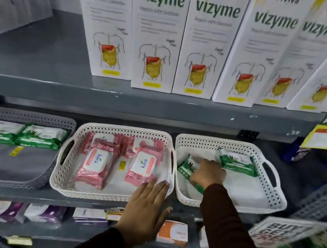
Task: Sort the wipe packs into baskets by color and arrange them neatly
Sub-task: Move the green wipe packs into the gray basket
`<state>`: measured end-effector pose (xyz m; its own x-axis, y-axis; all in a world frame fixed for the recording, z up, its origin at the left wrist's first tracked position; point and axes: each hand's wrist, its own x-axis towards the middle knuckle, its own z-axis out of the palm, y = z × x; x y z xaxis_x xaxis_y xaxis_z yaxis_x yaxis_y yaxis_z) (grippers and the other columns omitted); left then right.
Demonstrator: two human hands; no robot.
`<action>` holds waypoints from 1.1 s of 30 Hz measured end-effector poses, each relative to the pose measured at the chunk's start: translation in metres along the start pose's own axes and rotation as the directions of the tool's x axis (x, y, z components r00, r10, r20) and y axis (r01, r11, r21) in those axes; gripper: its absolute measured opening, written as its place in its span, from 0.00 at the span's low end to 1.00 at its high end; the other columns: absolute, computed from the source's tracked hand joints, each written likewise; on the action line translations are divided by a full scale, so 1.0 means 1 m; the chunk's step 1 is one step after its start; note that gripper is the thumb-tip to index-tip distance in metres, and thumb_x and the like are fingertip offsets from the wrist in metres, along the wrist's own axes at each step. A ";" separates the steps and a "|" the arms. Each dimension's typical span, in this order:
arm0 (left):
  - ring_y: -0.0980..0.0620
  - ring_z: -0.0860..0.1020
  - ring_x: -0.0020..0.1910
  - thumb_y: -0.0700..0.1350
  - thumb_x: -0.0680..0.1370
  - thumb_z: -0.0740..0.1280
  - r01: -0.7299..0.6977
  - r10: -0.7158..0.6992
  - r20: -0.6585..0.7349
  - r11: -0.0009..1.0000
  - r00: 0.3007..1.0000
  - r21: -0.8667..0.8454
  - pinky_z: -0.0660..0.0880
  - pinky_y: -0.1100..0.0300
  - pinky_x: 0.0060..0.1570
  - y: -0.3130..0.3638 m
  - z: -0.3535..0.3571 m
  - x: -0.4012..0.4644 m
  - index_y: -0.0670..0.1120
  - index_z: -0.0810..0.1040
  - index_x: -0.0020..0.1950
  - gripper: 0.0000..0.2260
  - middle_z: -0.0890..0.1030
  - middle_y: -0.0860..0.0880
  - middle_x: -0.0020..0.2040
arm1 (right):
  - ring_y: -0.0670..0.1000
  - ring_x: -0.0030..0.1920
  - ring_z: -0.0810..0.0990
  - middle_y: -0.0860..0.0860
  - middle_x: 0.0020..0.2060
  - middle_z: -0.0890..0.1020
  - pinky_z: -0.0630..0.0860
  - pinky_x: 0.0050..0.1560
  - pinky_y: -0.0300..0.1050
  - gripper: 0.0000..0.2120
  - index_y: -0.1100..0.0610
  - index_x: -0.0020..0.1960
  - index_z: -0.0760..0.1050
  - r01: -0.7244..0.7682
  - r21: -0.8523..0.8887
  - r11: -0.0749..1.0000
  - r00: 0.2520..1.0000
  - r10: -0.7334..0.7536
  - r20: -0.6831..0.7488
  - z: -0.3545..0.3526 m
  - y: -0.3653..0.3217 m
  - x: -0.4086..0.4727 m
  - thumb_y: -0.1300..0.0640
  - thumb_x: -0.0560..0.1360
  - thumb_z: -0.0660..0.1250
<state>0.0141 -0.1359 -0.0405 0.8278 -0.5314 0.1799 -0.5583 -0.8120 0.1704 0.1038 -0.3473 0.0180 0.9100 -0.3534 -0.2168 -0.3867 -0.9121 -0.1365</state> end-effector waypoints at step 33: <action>0.41 0.61 0.76 0.59 0.82 0.48 0.463 -0.457 -0.097 0.884 0.884 0.059 0.55 0.44 0.75 -0.337 -0.108 -0.202 0.40 0.64 0.76 0.31 0.68 0.41 0.75 | 0.66 0.62 0.75 0.63 0.62 0.75 0.78 0.55 0.56 0.21 0.58 0.65 0.74 0.548 0.023 0.836 0.832 -0.542 -0.117 0.109 -0.444 -0.133 0.47 0.77 0.68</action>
<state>0.0293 0.2714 -0.0293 0.9817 -0.0754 0.1751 -0.1067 -0.9784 0.1772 0.1380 0.1273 0.0019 0.9844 0.1758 0.0065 0.1716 -0.9515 -0.2553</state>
